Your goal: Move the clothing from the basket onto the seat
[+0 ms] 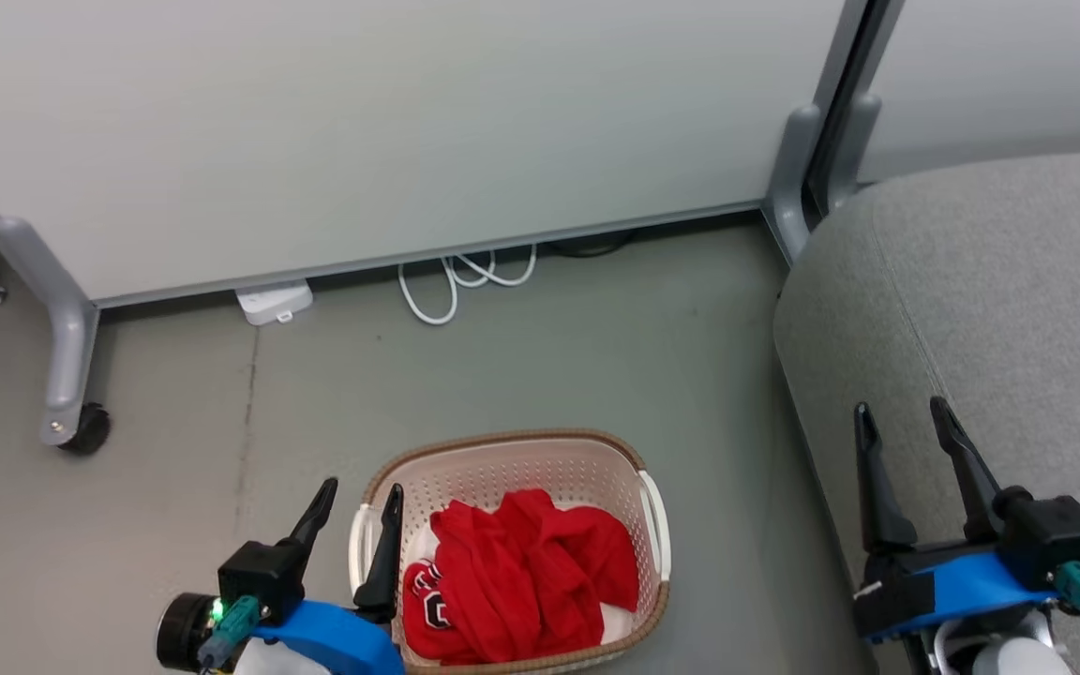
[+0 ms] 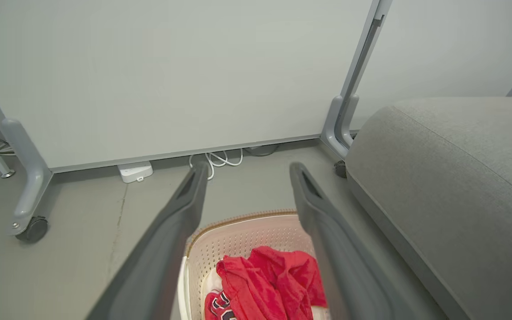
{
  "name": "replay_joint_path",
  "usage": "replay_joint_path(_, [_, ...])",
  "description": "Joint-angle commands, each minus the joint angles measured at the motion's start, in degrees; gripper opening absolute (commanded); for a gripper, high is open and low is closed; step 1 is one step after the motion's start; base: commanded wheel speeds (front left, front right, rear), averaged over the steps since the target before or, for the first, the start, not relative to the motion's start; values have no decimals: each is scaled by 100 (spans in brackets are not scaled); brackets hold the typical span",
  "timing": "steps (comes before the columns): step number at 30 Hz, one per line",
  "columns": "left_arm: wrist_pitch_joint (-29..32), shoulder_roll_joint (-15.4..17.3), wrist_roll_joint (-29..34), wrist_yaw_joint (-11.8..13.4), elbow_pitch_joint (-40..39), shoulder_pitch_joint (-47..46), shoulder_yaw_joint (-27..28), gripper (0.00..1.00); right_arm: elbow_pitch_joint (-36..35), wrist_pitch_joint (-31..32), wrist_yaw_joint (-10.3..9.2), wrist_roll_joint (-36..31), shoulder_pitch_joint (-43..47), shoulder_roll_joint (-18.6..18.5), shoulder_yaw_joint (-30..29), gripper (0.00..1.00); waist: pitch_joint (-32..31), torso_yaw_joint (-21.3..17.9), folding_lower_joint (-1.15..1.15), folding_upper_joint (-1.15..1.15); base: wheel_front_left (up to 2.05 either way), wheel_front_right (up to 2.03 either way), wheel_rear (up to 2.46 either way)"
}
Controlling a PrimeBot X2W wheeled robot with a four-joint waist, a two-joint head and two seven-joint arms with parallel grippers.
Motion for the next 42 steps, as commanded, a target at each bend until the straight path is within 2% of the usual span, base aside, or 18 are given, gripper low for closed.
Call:
replay_joint_path(1, [43,73,-18,-54,123,-200,-10,100,-78,2,1,7,-182,-10,107,100,502,-381,-1,0,0,0,0])
replay_joint_path(10, [369,239,49,-285,1287,-1374,-254,100,-323,-243,1,257,-1001,-6,643,100,2010,-1257,-1,0,0,0,0])
replay_joint_path(21, [938,586,109,-389,2688,-2751,-421,100,-482,-565,1,853,-1737,0,996,100,3727,-2093,-1,0,0,0,0])
replay_joint_path(27, [1118,775,101,-280,3181,-3255,-361,100,-431,-620,1,1258,-1894,0,1187,100,4321,-2421,-1,0,0,0,0])
replay_joint_path(29, [1121,835,84,-159,3272,-3397,-306,100,-501,-620,0,1421,-1942,-1,1223,100,4481,-2512,-1,0,0,0,0])
replay_joint_path(32, [1129,828,92,43,3457,-3550,-277,100,-578,-622,1,1514,-1862,-1,1196,100,4562,-2522,-1,0,0,0,0])
replay_joint_path(38, [1044,794,46,200,3711,-3828,-254,100,-706,-623,1,1638,-1650,-3,1117,100,4648,-2501,-1,0,0,0,0])
replay_joint_path(39, [994,810,64,251,3753,-3880,-254,46,-707,-618,0,1656,-1623,-3,1118,100,4653,-2500,-1,0,0,0,0])
replay_joint_path(40, [975,802,65,246,3803,-3914,-268,0,-715,-618,0,1669,-1610,-3,1122,100,4654,-2502,-1,0,0,0,0])
replay_joint_path(42, [967,779,66,173,3903,-3960,-315,0,-722,-617,1,1684,-1592,-4,1118,100,4653,-2504,-1,0,0,0,0])
